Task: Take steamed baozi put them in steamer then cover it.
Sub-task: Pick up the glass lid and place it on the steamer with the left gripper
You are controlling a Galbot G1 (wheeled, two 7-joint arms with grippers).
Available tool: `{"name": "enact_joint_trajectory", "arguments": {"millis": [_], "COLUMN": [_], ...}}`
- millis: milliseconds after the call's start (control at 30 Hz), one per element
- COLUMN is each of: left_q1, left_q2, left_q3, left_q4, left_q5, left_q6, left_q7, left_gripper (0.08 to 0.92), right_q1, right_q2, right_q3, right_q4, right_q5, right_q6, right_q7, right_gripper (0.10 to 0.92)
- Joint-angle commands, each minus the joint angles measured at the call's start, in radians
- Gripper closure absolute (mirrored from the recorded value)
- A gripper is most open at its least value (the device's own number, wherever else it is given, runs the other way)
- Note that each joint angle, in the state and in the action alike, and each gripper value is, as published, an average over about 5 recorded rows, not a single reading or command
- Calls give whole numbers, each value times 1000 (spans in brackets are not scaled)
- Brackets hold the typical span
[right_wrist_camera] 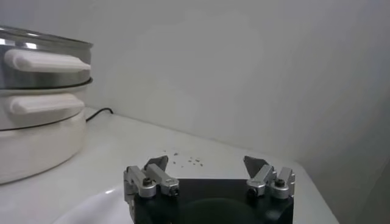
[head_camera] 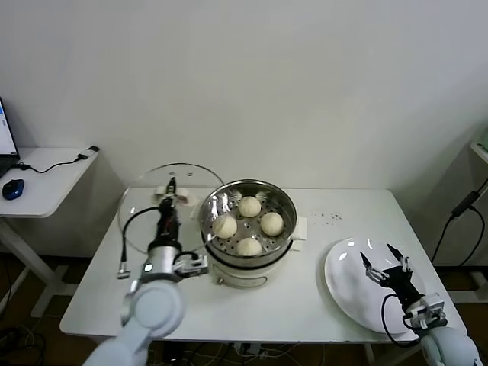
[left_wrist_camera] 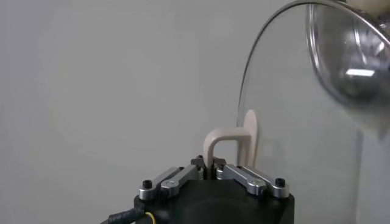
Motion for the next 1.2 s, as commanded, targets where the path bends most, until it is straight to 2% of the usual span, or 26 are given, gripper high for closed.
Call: {"name": "enact_joint_trajectory", "arguments": {"millis": [33, 233, 367, 633, 1200], "left_q1": [-205, -209, -203, -180, -174], "left_q2": [-283, -414, -451, -475, -467], "left_q3": [244, 249, 251, 221, 182], "left_q4": [216, 335, 385, 428, 452], "left_q5": [166, 188, 195, 196, 185], "left_q6": [80, 80, 80, 80, 80], "left_q7": [121, 86, 72, 57, 34], "left_gripper": [850, 850, 850, 850, 850], "right_q1": [11, 14, 10, 13, 14], "right_q2": [0, 2, 4, 9, 17], "right_q3": [0, 1, 5, 9, 8], "right_q4": [-20, -30, -34, -51, -50], "right_q5": [-10, -16, -21, -30, -40], "right_q6": [7, 12, 17, 26, 28], "right_q7": [-3, -5, -9, -18, -24], "right_gripper": [203, 203, 203, 203, 203]}}
